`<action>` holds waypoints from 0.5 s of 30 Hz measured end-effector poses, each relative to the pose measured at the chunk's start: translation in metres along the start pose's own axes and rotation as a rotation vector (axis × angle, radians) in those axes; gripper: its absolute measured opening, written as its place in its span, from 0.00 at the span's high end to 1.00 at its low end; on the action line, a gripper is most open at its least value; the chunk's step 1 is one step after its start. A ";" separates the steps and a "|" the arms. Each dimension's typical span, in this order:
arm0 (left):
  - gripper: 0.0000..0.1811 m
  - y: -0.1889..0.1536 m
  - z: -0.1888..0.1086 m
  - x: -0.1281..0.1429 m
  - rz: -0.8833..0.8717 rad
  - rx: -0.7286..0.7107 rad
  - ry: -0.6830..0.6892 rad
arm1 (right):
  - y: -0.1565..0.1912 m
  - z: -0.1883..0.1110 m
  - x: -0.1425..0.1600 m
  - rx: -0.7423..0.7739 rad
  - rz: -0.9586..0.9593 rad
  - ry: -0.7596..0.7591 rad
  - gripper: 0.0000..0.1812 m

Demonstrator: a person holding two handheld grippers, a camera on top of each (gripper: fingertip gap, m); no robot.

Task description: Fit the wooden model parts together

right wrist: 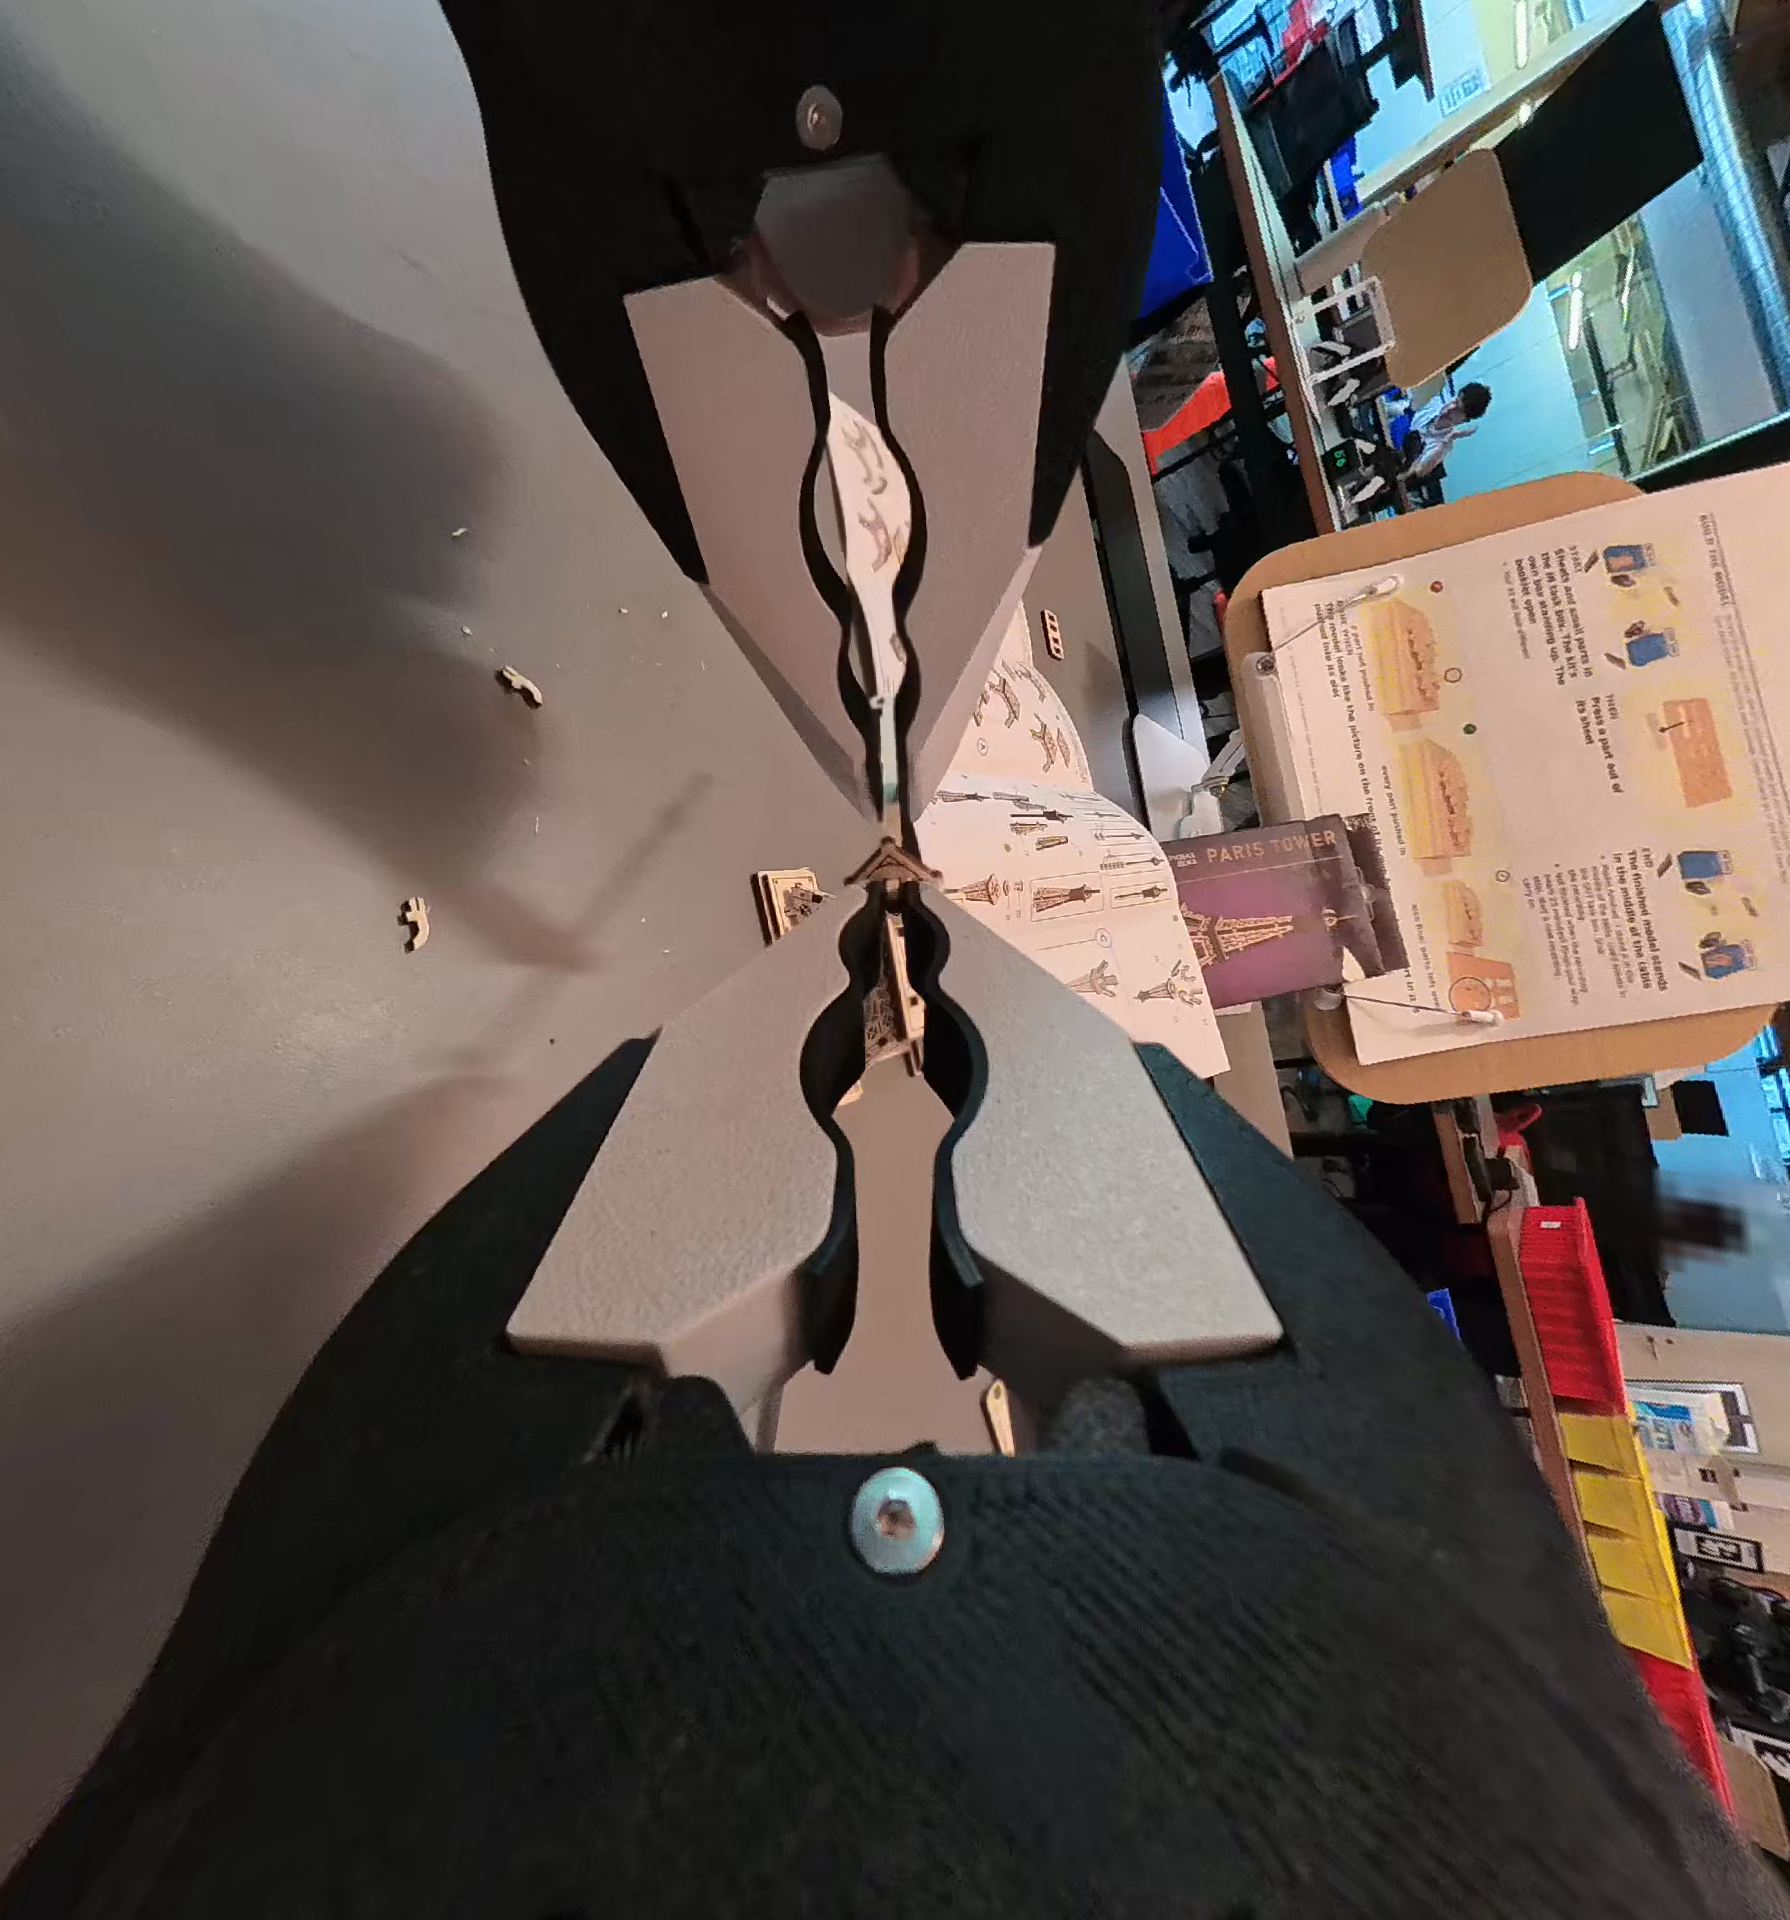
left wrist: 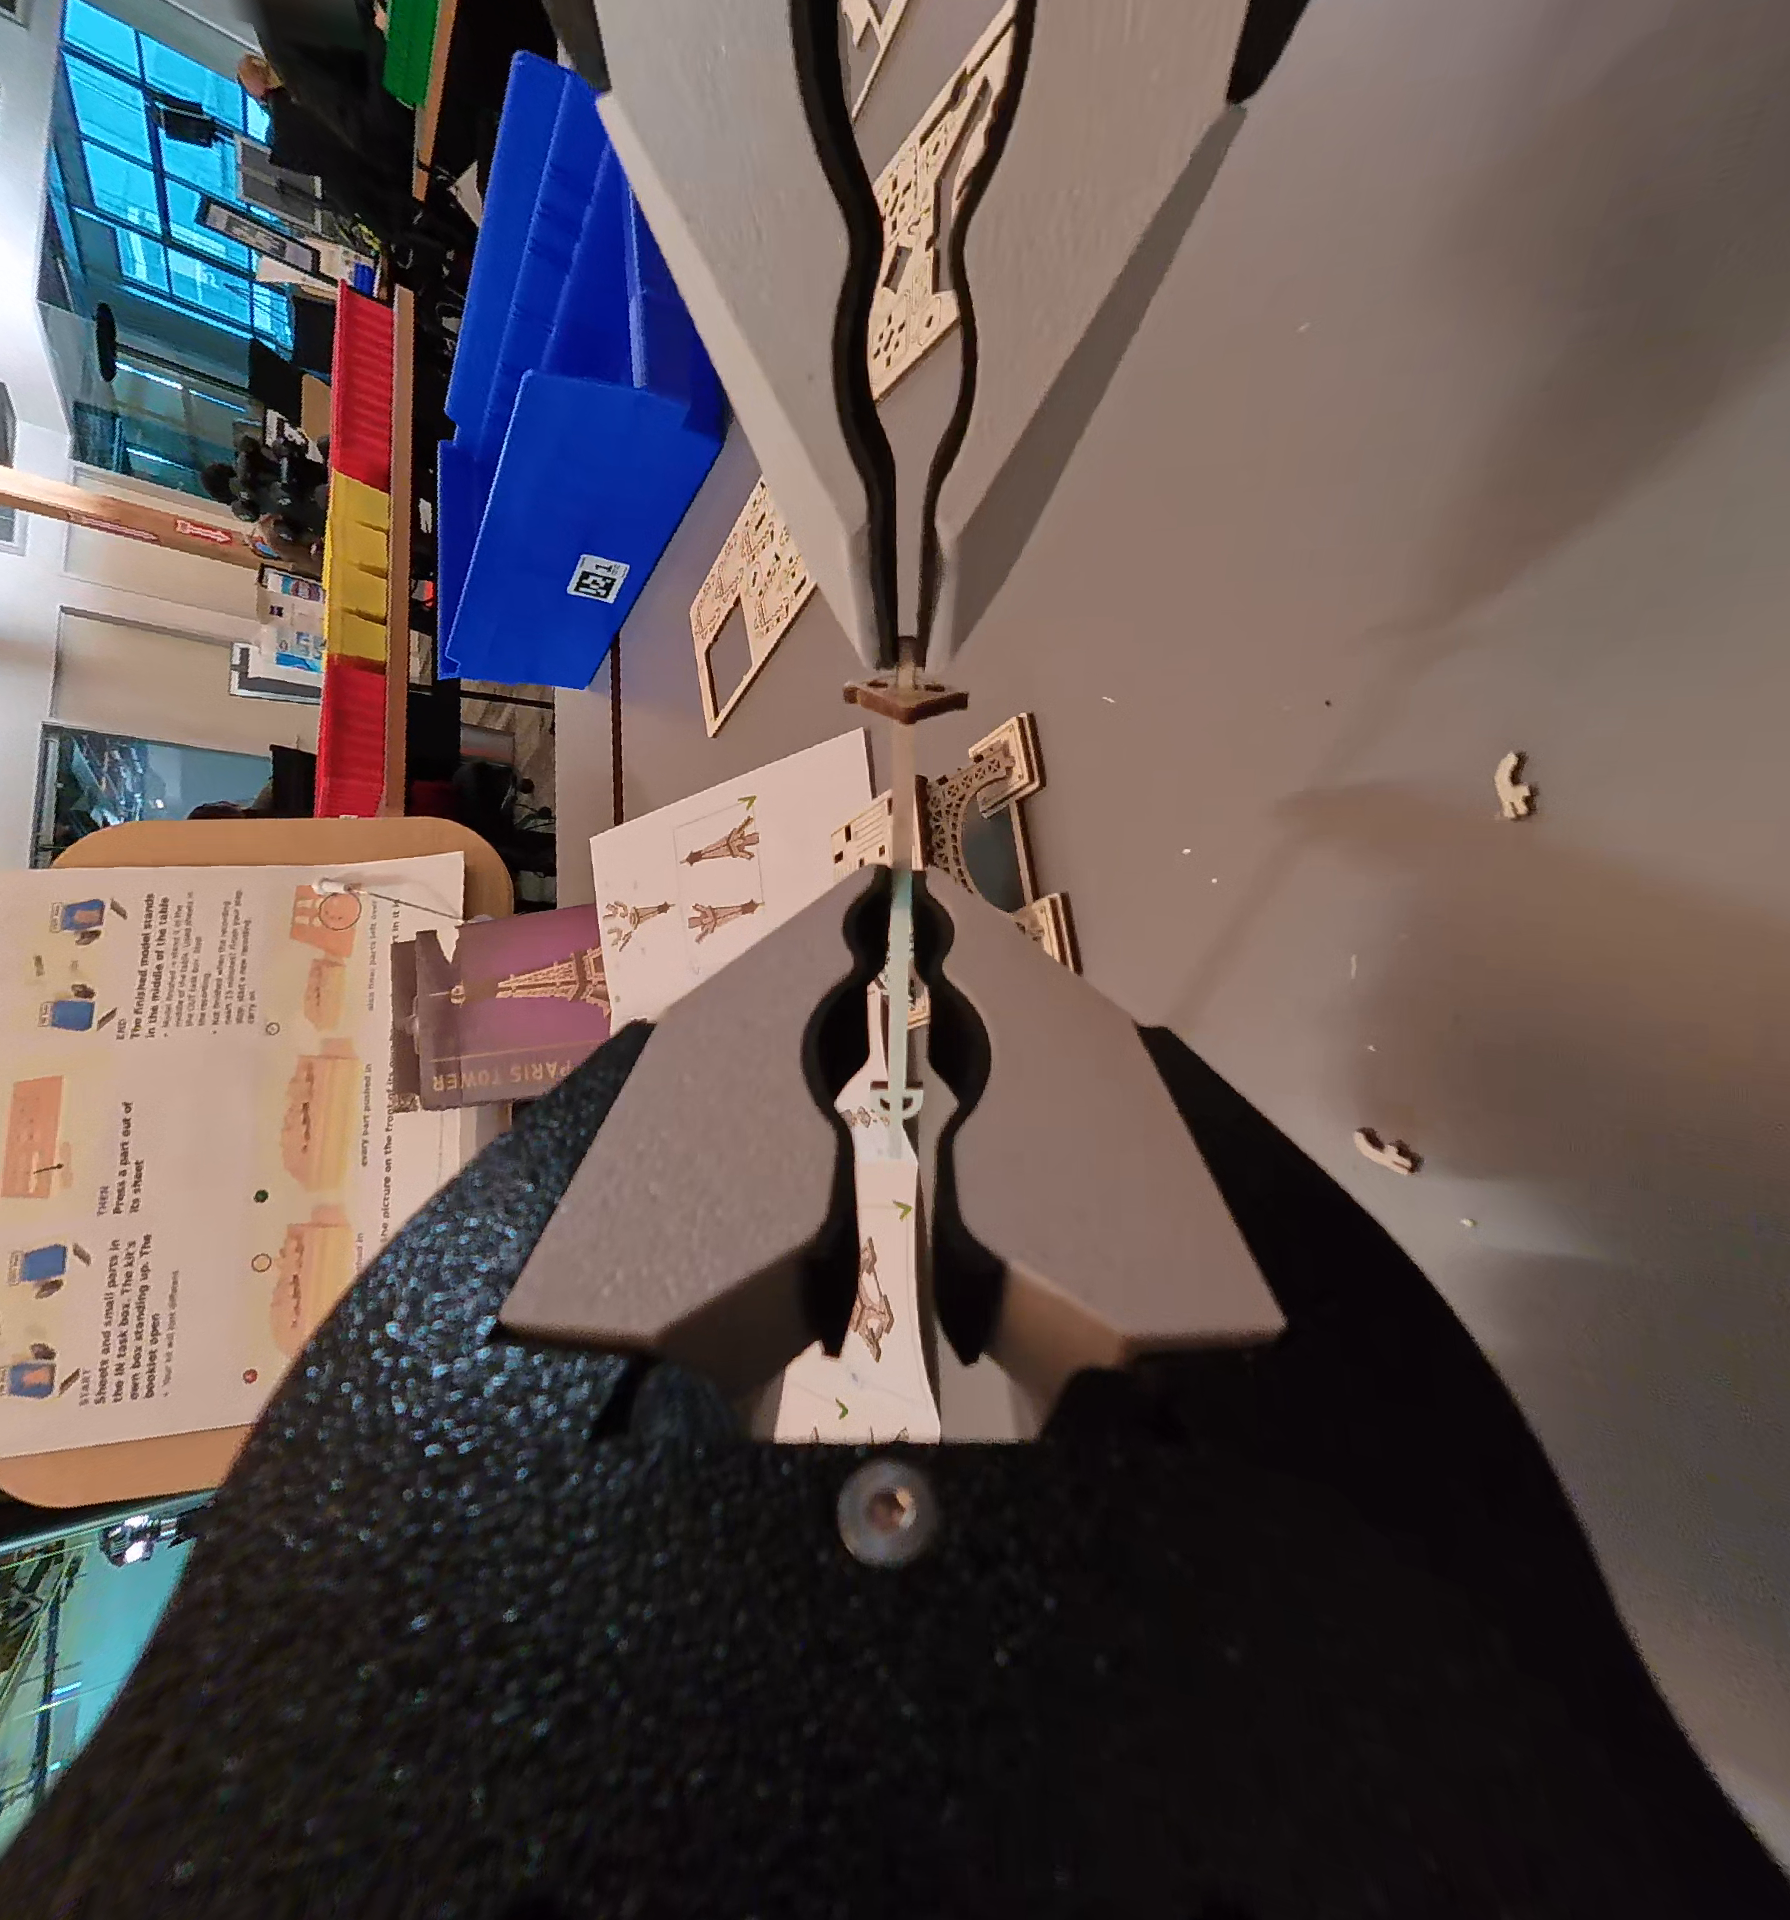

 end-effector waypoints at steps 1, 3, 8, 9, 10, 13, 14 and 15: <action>1.00 0.000 0.000 0.001 -0.003 0.002 0.000 | 0.000 0.001 0.000 0.001 0.000 0.007 1.00; 1.00 0.000 -0.001 0.001 -0.011 0.006 -0.007 | 0.000 0.002 0.000 0.012 -0.013 0.008 1.00; 1.00 0.001 -0.002 0.000 -0.008 0.008 -0.012 | 0.000 0.003 -0.001 0.017 -0.026 0.005 1.00; 1.00 0.001 -0.002 0.000 -0.003 0.007 -0.005 | 0.000 0.003 -0.001 0.011 -0.025 0.010 1.00; 1.00 0.001 -0.002 0.001 -0.001 0.005 -0.001 | 0.000 0.004 -0.001 0.008 -0.028 0.014 1.00; 1.00 0.002 -0.001 0.002 -0.012 -0.005 -0.012 | -0.001 0.005 -0.001 0.015 -0.029 0.020 1.00; 1.00 0.004 -0.002 0.002 -0.014 -0.019 -0.016 | -0.002 0.005 -0.001 0.026 -0.016 0.018 1.00; 1.00 0.005 -0.002 0.002 -0.010 -0.036 -0.016 | -0.004 0.005 -0.001 0.038 0.000 0.014 1.00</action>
Point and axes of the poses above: each gripper's, where its closed fingertips meet, z out along the fingers, x out of its underside, y = z × x across the jaws, the point moved 5 cm from there along -z, back along the fingers, and after that the axes turned 2 degrees about -z, right-handed, at the moved point
